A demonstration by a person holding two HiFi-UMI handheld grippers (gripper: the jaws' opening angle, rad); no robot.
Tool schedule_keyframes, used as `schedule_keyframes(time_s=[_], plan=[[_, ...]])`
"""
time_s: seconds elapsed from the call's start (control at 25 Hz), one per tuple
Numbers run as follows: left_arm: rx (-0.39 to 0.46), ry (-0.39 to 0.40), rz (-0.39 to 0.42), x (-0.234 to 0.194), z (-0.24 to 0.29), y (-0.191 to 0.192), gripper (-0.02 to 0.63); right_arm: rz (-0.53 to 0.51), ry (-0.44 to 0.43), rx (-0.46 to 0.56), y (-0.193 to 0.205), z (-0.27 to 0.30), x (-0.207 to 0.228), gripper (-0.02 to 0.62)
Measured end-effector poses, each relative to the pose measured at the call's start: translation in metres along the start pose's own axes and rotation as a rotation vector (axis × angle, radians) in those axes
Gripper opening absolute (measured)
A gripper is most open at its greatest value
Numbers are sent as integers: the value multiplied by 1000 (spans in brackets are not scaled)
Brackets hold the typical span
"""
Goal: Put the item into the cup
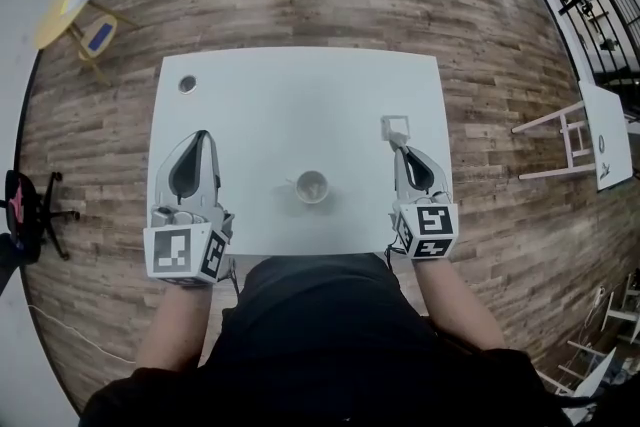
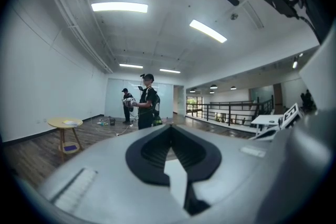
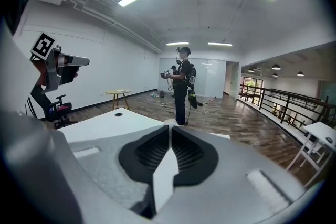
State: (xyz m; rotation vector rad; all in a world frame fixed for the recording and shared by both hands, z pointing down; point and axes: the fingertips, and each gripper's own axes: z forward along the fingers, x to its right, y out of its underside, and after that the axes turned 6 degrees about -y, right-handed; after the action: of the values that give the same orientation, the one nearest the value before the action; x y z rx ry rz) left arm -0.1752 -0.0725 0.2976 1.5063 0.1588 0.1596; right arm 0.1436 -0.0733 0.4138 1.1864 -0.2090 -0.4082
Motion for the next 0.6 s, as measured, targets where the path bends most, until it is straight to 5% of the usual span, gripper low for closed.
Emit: schedule_keyframes(time_s=[0.6], plan=[[6,-116,-5,-27,-27,-1,6,-59,-90,1,2,10,-28,18]])
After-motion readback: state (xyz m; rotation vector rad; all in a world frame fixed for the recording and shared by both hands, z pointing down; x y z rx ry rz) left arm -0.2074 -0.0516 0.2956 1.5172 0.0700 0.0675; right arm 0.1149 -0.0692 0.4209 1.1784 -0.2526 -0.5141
